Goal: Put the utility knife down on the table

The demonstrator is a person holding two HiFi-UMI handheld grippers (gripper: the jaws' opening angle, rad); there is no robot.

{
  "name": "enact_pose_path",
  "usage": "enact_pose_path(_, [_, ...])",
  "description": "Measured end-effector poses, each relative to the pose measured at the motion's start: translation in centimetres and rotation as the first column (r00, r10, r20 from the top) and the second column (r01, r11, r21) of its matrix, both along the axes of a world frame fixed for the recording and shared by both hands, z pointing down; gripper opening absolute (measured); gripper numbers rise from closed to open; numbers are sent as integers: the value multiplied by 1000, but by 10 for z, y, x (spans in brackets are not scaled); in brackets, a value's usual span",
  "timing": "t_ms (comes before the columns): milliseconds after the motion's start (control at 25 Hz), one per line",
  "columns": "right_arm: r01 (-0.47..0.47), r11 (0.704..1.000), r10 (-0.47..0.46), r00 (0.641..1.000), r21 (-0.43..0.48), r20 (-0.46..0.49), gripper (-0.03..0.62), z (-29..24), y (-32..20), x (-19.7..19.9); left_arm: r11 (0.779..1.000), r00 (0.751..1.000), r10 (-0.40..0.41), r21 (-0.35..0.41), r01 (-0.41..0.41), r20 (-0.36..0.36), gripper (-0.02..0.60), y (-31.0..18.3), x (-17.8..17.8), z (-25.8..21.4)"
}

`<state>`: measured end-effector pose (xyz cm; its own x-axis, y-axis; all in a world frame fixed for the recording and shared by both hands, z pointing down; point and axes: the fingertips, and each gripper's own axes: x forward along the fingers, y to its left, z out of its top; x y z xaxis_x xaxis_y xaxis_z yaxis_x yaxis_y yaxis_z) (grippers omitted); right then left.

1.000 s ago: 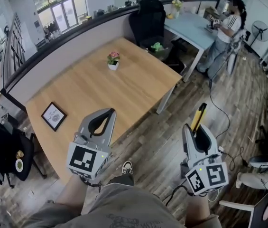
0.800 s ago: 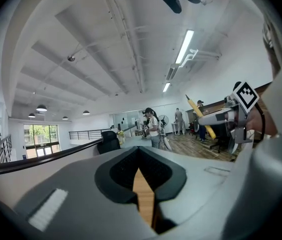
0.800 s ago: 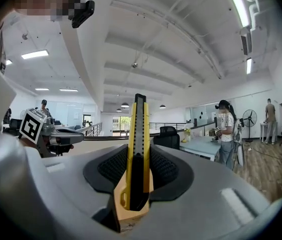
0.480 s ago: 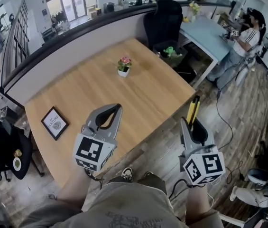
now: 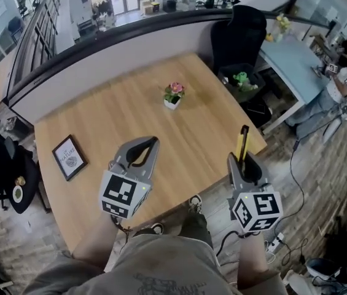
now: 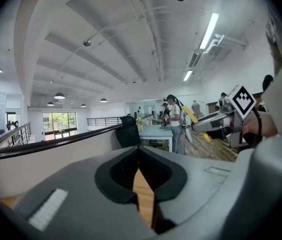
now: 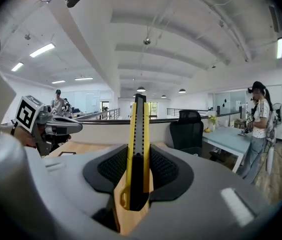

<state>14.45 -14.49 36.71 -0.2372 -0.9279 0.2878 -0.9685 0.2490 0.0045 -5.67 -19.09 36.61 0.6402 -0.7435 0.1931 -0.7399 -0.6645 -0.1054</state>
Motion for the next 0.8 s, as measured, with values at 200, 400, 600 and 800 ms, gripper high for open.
enact_pose_path(200, [114,992,-115,993,-62,-17,137,21,-65,20,996,996,-89,-23,89,16,2,-47,26,7])
enact_pose_path(400, [243,965,-244,970,-100,6,138,27,-126,48,972,974,-223,-61,226,48,2,-82,41,16])
enact_pose_path(600, [339,931,-344,939,-135,-11,137,35,-173,68,933,936,-346,-84,351,71,2,-100,52,24])
enact_pose_path(800, [416,898,-424,906,-141,-25,138,40,-201,74,895,899,-431,-92,437,84,2,-106,55,25])
